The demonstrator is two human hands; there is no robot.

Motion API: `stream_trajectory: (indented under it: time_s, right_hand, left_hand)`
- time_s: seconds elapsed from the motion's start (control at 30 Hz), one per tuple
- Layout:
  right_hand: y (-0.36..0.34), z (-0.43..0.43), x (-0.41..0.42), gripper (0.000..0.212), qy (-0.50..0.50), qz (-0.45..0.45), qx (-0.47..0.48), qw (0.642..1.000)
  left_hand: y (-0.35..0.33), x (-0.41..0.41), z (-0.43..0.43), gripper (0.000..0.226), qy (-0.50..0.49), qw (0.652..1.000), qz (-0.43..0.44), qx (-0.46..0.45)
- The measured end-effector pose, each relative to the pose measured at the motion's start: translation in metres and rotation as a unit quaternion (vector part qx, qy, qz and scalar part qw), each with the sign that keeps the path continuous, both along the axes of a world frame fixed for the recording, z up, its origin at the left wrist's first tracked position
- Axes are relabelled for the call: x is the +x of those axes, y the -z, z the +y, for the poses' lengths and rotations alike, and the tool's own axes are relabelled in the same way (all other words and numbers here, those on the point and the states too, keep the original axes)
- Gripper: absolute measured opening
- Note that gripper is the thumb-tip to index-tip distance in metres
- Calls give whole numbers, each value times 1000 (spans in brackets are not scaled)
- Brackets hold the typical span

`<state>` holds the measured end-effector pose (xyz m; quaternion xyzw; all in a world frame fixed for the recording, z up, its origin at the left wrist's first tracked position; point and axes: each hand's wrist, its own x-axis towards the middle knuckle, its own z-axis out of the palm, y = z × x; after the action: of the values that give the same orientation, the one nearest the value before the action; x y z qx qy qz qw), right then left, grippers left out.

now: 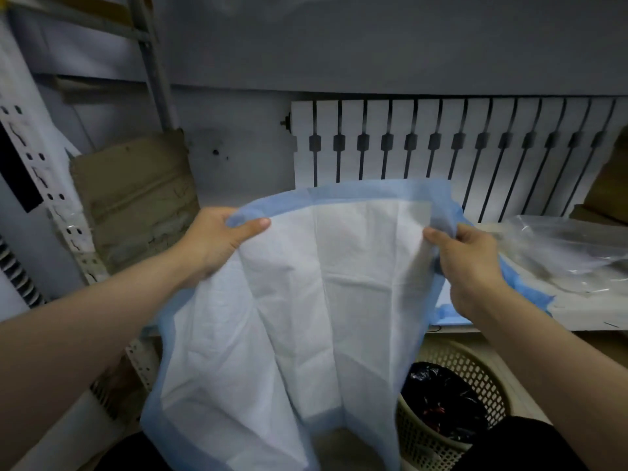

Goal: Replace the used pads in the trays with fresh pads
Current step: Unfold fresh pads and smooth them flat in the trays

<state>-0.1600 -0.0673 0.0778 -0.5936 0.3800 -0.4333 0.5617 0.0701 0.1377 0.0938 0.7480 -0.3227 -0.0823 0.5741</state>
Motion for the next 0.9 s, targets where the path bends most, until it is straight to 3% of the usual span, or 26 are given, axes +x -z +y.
stream_trajectory:
  time_s: [0.17,0.27,0.37,0.4,0.53,0.6,0.73,0.8,0.9]
  right_hand:
    - [-11,-2,-4,18,43,-14,-25,999]
    - [-21,4,-1,26,12,-4,-78,997]
    - [-31,20,5,29,-58,21,-141,988]
    - [-35,26,8,27,-83,33,-164,982]
    - [-46,51,16,16,-186,63,-228,953]
    - [-50,60,18,15,-219,80,-272,934]
    - [-50,64,21,10,-241,90,-286,923]
    - [-49,62,19,3,-254,88,-253,929]
    - [-47,54,13,31,-270,186,-246,912]
  left_hand:
    - [3,17,14,37,-20,999,-37,11]
    - [2,18,19,43,-36,990,-98,99]
    - [-5,6,17,98,13,986,-103,128]
    - [-9,0,13,103,43,986,-103,123]
    - [-34,-43,-8,86,168,981,-69,71]
    - [-42,-54,-16,64,203,977,-41,46]
    - [-43,-62,-21,14,185,982,-46,-13]
    - [-40,-60,-20,7,170,984,-24,-44]
    - [-35,-53,-16,11,114,990,7,-88]
